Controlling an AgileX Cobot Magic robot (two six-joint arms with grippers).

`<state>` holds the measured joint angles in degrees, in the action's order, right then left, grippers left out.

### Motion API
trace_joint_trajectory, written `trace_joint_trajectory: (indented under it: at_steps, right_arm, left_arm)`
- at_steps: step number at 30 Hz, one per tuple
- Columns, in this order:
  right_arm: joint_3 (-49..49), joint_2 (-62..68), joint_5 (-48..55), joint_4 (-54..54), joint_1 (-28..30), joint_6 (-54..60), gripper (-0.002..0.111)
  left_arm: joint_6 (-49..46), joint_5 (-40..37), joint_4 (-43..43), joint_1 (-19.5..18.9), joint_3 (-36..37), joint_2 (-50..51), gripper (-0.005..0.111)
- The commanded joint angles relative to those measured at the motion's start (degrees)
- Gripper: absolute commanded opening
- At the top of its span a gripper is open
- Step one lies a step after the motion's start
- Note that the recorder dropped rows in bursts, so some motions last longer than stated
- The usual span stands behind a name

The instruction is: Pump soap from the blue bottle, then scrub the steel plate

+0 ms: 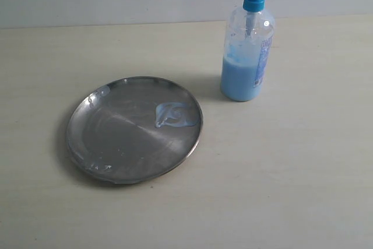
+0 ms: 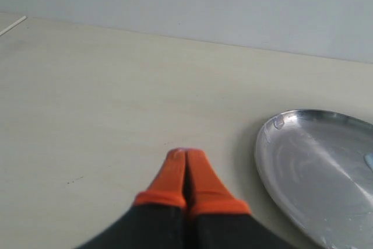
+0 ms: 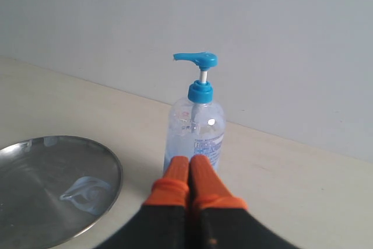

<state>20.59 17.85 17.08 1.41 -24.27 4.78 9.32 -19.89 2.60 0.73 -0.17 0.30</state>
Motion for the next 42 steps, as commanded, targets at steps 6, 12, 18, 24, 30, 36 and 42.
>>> trace_joint_trajectory:
  at_steps: [6,12,18,24,30,36,42]
  right_arm:
    - [-0.18,-0.49,-0.67,0.00,-0.12,-0.09,0.000]
    - [-0.18,-0.49,-0.67,0.00,-0.12,-0.09,0.000]
    - [-0.18,-0.49,0.32,0.00,-0.12,0.04,0.000]
    - [-0.18,-1.50,2.20,-2.38,-0.12,-0.19,0.000]
    - [-3.72,-7.53,5.10,-2.64,0.65,-0.19,0.000]
    - [-11.85,-13.90,4.94,-2.83,8.21,-2.40,0.000]
    - [-18.00,-17.85,-1.83,-2.83,13.80,-3.39,0.000]
  left_arm:
    - [0.33,0.15,-0.35,-0.07,0.17,-0.30,0.000]
    - [0.33,0.15,-0.35,-0.07,0.17,-0.30,0.000]
    - [0.33,0.15,-0.35,-0.07,0.17,-0.30,0.000]
    - [0.33,-0.51,-0.35,-0.07,0.17,-0.30,0.000]
    - [0.33,-0.51,-0.35,-0.07,0.17,-0.30,0.000]
    - [0.33,-0.51,-0.35,-0.07,0.17,-0.30,0.000]
    - [0.33,-0.51,-0.35,-0.07,0.17,-0.30,0.000]
